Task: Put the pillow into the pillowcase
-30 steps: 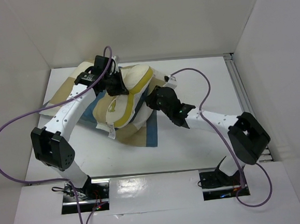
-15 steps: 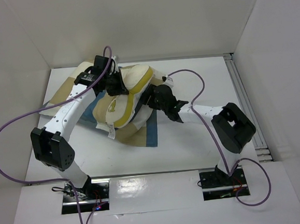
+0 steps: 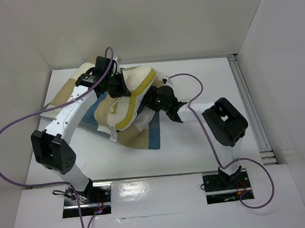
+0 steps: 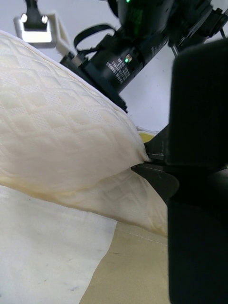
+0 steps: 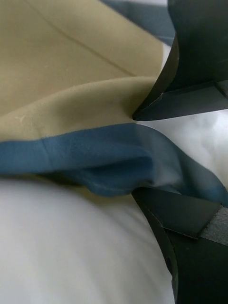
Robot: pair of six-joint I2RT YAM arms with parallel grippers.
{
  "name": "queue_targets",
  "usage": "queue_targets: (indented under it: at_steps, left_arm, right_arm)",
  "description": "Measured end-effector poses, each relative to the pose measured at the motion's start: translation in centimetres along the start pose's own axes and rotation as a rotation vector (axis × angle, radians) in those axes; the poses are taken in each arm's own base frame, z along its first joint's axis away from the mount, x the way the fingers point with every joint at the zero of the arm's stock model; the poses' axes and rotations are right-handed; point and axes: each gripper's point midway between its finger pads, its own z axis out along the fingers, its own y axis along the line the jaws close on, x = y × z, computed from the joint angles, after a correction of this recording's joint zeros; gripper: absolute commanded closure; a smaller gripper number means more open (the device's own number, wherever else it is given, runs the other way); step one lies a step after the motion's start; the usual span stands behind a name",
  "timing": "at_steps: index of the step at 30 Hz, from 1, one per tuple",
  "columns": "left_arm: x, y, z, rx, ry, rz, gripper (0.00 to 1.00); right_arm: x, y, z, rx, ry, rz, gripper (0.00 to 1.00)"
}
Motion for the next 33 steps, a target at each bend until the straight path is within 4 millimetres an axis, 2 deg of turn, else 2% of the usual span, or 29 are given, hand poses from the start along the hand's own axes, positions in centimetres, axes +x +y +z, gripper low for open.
queue_targets:
  at_steps: [1, 2, 4, 5, 10, 13, 16, 21, 28, 30, 33]
  left_arm:
    - [0.0, 0.0, 0.0, 0.0, 0.001, 0.0, 1.0]
    - [0.0, 0.0, 0.0, 0.0, 0.002, 0.0, 1.0]
    - [0.1, 0.0, 0.0, -0.001, 0.003, 0.0, 1.0]
    - [0.1, 0.0, 0.0, -0.001, 0.003, 0.0, 1.0]
    - [0.0, 0.0, 0.0, -0.002, 0.002, 0.0, 1.0]
    - [0.0, 0.2, 0.0, -0.013, -0.003, 0.001, 1.0]
    - [0.2, 0.6, 0.1, -0.028, -0.006, -0.001, 1.0]
    - [1.6, 1.1, 1.0, -0.041, 0.02, 0.0, 1.0]
    - [3.4, 1.5, 2.6, -0.027, 0.059, 0.01, 1.0]
    - [4.0, 1.0, 3.0, -0.006, 0.068, 0.039, 1.0]
    - [4.6, -1.0, 3.3, 0.053, 0.065, 0.101, 1.0]
  right_arm:
    - [0.3, -0.2, 0.5, 0.0, 0.01, 0.005, 0.38]
    - [0.6, -0.4, 0.9, 0.0, 0.018, 0.011, 0.53]
    - [0.9, -0.8, 1.7, 0.003, 0.022, 0.021, 0.76]
    - [1.0, -0.9, 1.9, 0.003, 0.016, 0.029, 1.0]
    - [-0.1, -1.3, 1.6, 0.007, -0.041, 0.048, 1.0]
    - [-0.7, -2.5, -0.1, 0.028, -0.048, 0.055, 1.0]
    - [-2.5, -3.2, -2.5, 0.03, -0.072, 0.066, 1.0]
    - [-4.7, -4.0, -6.5, 0.015, -0.097, 0.072, 1.0]
    - [-5.6, -4.2, -8.4, 0.031, -0.086, 0.053, 1.0]
    - [-7.0, -4.5, -8.5, 0.044, -0.096, 0.06, 1.0]
    - [-10.1, -4.8, -8.5, 0.055, -0.124, 0.058, 1.0]
